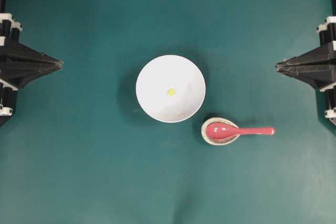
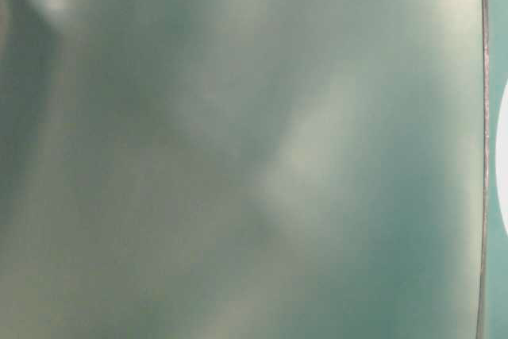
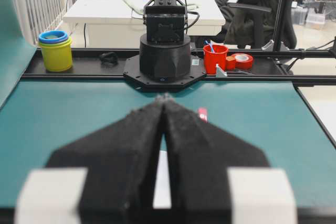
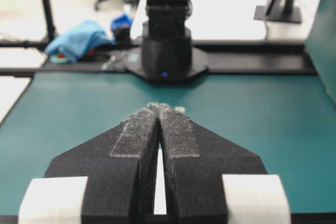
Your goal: Scoop the yellow hexagonal prism block from the bowl with a spoon using the right arm.
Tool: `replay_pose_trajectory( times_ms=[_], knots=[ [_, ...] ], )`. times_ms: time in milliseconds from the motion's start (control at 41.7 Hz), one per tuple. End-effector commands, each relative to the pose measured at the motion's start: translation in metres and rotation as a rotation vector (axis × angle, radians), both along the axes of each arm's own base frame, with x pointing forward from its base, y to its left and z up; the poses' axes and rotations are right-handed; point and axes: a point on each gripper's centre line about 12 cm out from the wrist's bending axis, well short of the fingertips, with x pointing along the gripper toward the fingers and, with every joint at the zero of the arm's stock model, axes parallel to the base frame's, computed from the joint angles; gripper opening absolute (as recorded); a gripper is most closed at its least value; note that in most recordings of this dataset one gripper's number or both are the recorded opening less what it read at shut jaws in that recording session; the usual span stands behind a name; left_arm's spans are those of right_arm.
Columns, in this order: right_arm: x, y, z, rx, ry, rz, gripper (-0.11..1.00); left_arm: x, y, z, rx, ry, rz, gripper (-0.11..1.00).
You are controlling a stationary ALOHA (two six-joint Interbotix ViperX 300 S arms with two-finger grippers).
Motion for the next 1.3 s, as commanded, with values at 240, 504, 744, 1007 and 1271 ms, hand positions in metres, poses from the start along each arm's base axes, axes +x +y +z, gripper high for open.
replay_pose_trajectory(
  times_ms=[240, 504, 744, 1007, 1271],
  knots=[
    [0.002, 0.0, 0.006, 0.006, -0.014, 0.001, 0.19, 0.003, 0.0, 0.008, 0.002, -0.02, 0.001, 0.0],
    [0.005, 0.003, 0.001, 0.008, 0.008, 0.013, 0.49, 0.003, 0.0, 0.008, 0.002, -0.015, 0.001, 0.0],
    [0.016, 0.016, -0.024, 0.016, 0.105, 0.073, 0.49, 0.003, 0.0, 0.007, 0.002, -0.014, 0.001, 0.0],
    [0.029, 0.019, -0.062, 0.11, 0.202, 0.071, 0.49, 0.003, 0.0, 0.007, 0.001, -0.011, 0.001, 0.0],
    [0.028, 0.026, -0.105, 0.207, 0.216, 0.092, 0.49, 0.003, 0.0, 0.006, 0.003, -0.006, 0.001, 0.0]
  ],
)
